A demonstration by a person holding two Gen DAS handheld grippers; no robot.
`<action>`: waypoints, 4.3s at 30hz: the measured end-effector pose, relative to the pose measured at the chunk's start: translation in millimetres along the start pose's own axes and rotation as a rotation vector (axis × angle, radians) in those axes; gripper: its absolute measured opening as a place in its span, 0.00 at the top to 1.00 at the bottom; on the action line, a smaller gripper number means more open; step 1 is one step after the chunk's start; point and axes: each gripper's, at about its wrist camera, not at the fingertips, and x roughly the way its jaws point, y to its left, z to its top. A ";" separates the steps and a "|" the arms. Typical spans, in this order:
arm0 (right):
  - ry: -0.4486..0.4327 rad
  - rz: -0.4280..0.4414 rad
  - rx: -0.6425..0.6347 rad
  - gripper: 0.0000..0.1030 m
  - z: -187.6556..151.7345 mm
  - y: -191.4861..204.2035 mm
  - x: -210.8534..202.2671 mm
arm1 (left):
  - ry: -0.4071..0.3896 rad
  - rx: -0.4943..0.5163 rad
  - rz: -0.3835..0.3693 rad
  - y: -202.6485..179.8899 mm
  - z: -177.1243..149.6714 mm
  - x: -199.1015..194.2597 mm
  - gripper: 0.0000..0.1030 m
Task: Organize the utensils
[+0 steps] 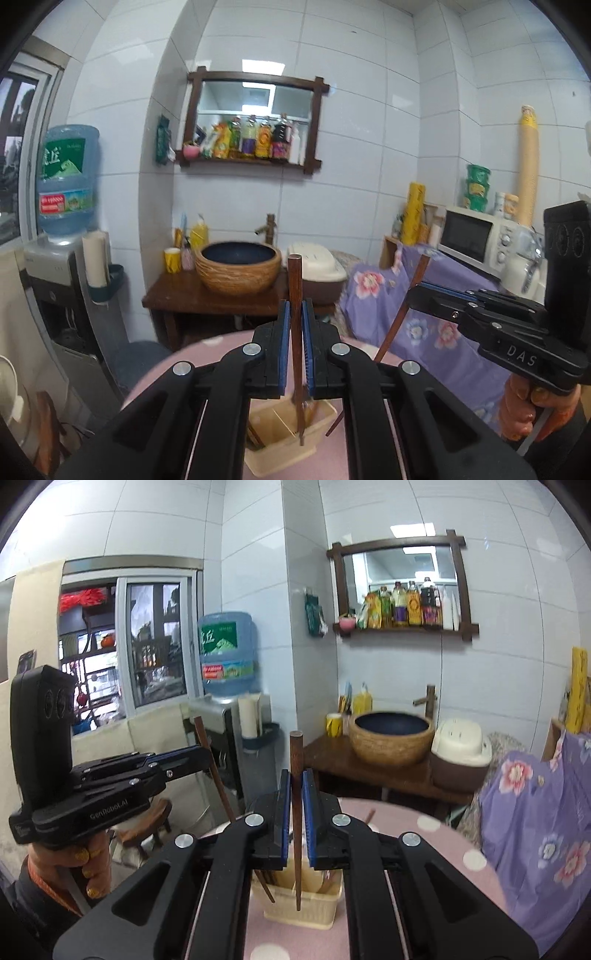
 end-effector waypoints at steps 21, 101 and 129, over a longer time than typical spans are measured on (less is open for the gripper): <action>0.169 -0.051 0.116 0.93 -106.5 -27.7 95.3 | 0.213 -0.058 0.083 32.6 -107.3 89.7 0.92; -0.008 -0.309 0.113 0.05 -335.1 81.8 -166.7 | -0.038 -0.073 0.288 -22.8 -301.2 -176.1 0.05; -0.008 -0.302 0.115 0.05 -336.5 81.9 -166.5 | 0.004 -0.085 0.265 -20.7 -301.9 -169.8 0.05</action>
